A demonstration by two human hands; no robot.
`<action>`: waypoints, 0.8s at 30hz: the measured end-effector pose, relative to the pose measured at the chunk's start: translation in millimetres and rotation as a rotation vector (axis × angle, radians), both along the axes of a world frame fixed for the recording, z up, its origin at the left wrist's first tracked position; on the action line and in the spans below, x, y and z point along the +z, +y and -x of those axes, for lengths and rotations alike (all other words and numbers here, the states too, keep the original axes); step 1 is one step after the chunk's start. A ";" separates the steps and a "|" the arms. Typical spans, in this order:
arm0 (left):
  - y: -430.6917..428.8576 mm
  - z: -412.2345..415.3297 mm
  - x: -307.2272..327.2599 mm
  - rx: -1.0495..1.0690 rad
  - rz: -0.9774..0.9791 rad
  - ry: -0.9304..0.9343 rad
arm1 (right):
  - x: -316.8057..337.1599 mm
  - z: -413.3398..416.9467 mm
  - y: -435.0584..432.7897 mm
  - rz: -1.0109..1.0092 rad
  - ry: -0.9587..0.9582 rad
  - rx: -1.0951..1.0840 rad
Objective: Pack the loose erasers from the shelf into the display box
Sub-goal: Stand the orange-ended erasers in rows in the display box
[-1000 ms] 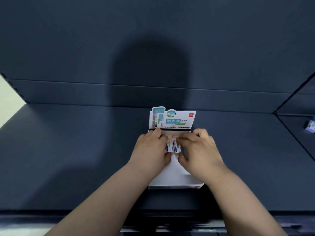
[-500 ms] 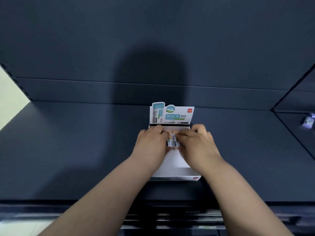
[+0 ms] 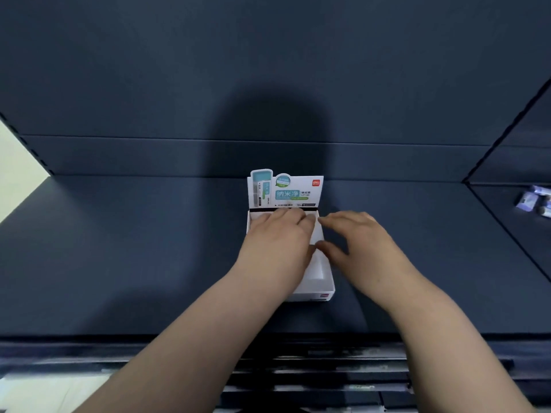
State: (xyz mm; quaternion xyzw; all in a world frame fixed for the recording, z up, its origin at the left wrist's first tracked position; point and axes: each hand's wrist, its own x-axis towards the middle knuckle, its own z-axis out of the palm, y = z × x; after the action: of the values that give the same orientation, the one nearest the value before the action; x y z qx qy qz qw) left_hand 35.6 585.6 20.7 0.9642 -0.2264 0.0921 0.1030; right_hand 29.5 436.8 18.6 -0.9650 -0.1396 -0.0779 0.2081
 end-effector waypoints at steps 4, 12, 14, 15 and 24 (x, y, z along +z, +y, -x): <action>-25.9 6.6 3.8 -0.003 -0.014 0.009 | 4.1 4.5 -25.1 0.008 -0.027 0.026; -135.2 18.4 12.5 -0.027 -0.035 -0.002 | 13.4 24.8 -143.2 0.009 -0.015 0.038; -166.0 22.3 12.1 -0.025 -0.034 0.011 | 13.5 29.6 -177.0 0.009 0.004 0.030; -182.6 24.9 11.2 -0.022 -0.029 0.021 | 13.2 32.7 -194.8 0.012 0.016 0.026; -283.1 39.1 -0.1 -0.037 -0.019 0.084 | -0.9 46.6 -306.3 0.017 0.073 -0.055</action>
State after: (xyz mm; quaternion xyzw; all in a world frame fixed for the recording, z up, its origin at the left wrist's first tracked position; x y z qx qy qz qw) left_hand -3.5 302.5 20.6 0.9637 -0.2406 0.0473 0.1051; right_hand -17.1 130.4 17.8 -0.9724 -0.1058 -0.0470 0.2026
